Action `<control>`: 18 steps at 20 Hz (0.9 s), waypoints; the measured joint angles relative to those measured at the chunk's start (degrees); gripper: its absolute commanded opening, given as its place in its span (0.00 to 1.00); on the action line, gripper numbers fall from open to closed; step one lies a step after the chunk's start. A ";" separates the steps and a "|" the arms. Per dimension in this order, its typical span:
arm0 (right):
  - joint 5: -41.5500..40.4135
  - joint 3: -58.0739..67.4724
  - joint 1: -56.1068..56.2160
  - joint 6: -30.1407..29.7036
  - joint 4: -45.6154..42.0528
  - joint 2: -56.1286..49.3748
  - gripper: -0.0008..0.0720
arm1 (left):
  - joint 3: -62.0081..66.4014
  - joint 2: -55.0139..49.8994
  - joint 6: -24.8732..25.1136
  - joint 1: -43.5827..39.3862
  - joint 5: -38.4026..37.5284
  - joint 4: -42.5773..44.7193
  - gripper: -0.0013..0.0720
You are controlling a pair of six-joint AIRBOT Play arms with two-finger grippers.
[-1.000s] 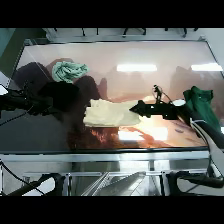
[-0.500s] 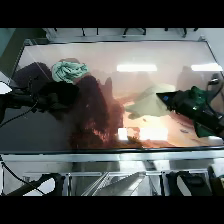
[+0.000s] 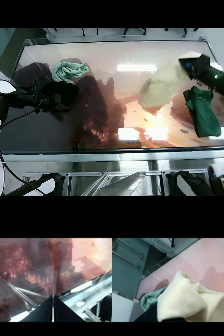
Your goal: Fold the shirts.
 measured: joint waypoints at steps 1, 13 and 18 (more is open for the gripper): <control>0.55 3.26 -1.49 -0.92 -0.07 -2.75 0.04 | 0.00 0.00 0.17 -0.02 -0.26 0.22 0.04; 6.91 43.36 -15.98 -6.38 -0.42 -34.82 0.04 | 0.00 0.00 4.22 -0.11 0.50 0.61 0.04; 9.01 50.34 -20.81 -6.54 -0.37 -41.53 0.04 | 0.00 0.00 3.85 -0.11 0.83 0.42 0.04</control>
